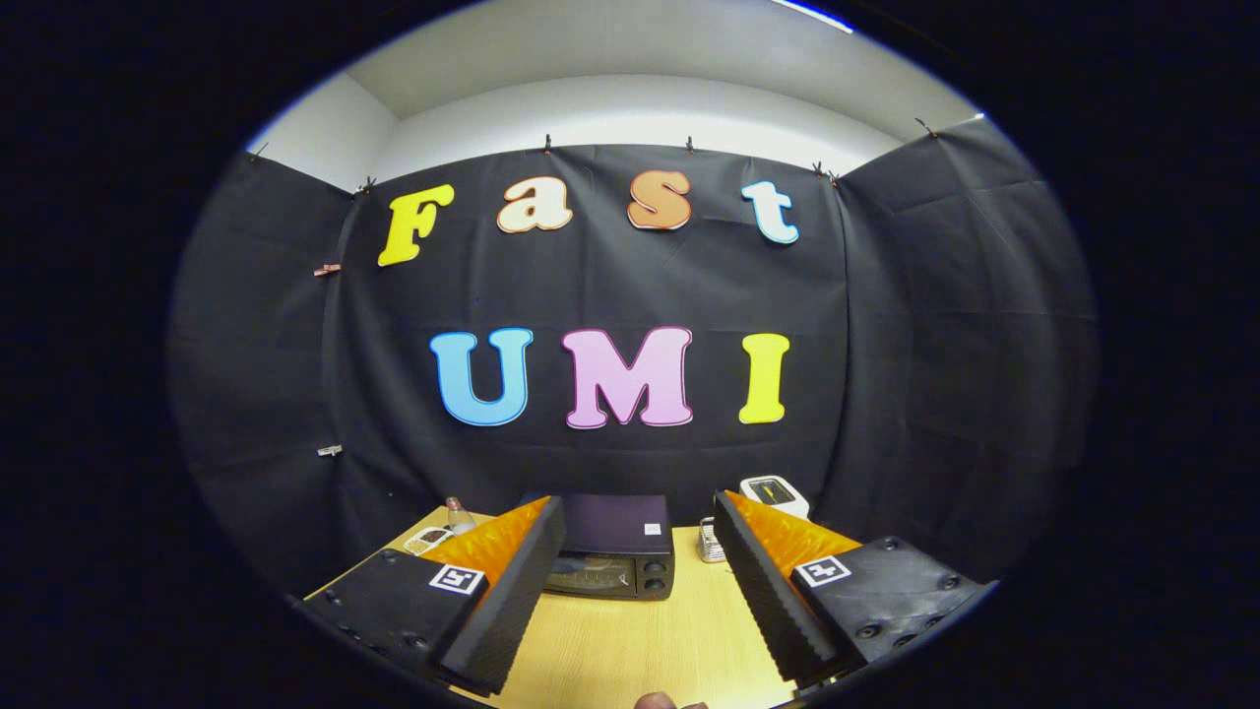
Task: Open the toaster oven, put the food inside, and close the toaster oven door.
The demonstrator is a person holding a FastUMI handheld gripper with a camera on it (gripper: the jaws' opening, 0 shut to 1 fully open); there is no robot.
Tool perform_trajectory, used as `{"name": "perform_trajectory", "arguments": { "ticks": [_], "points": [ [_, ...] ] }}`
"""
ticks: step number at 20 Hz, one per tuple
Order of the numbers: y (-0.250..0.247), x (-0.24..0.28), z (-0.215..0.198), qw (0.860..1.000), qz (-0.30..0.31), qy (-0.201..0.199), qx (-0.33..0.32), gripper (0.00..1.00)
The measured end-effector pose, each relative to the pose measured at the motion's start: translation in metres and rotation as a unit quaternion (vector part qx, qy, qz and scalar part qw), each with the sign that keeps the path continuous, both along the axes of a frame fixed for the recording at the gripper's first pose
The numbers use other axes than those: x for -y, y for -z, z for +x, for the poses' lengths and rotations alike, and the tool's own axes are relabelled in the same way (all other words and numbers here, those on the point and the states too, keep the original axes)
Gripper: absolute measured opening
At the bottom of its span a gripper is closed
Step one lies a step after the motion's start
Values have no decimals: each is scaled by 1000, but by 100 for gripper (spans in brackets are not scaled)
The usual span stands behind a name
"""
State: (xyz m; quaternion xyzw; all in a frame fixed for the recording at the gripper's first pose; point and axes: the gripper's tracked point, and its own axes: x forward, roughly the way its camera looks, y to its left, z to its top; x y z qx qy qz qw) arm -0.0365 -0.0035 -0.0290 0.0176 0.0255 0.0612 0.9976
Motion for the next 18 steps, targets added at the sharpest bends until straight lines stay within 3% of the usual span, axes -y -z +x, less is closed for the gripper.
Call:
{"name": "perform_trajectory", "arguments": {
  "ticks": [18],
  "points": [
    [-21, -10, 7, 1000, 13, 6, 12, 98]
  ]
}}
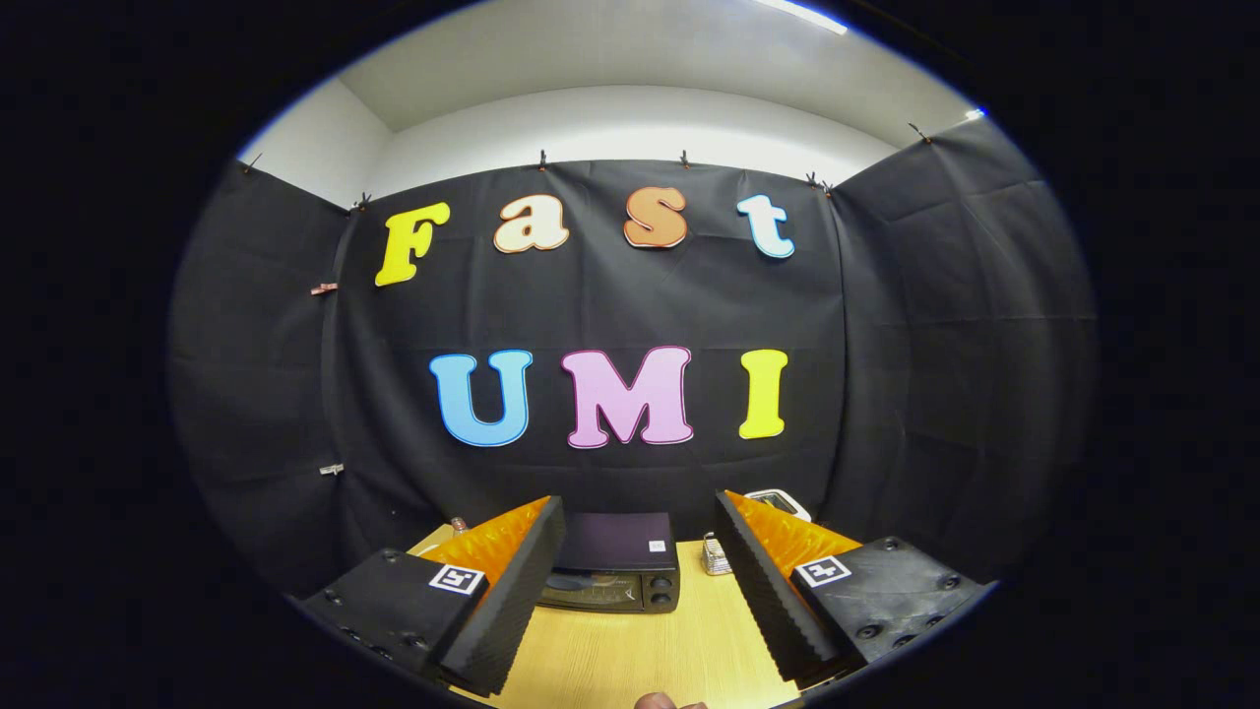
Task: Open the toaster oven, put the food inside, and close the toaster oven door.
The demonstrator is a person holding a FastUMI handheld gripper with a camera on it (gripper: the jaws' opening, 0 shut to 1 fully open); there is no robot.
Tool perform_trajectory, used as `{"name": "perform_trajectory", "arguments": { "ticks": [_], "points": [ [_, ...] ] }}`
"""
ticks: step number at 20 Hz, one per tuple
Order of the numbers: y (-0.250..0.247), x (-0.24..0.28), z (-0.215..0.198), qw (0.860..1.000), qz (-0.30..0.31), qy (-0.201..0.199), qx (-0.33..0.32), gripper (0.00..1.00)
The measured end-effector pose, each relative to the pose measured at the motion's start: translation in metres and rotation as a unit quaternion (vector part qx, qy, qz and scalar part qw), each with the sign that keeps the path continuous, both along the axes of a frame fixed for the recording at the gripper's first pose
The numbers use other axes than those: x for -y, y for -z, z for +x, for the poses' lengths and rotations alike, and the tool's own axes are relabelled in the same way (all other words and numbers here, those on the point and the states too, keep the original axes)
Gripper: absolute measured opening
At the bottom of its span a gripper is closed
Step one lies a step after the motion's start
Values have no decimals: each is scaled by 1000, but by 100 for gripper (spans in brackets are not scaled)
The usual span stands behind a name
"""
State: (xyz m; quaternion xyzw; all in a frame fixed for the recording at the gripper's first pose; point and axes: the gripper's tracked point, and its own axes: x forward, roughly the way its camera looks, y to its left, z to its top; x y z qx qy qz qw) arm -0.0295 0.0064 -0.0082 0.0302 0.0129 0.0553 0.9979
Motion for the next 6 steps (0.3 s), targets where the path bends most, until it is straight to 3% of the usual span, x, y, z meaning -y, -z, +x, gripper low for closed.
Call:
{"name": "perform_trajectory", "arguments": {
  "ticks": [6],
  "points": [
    [-4, -4, 4, 1000, -6, -6, 5, 99]
  ]
}}
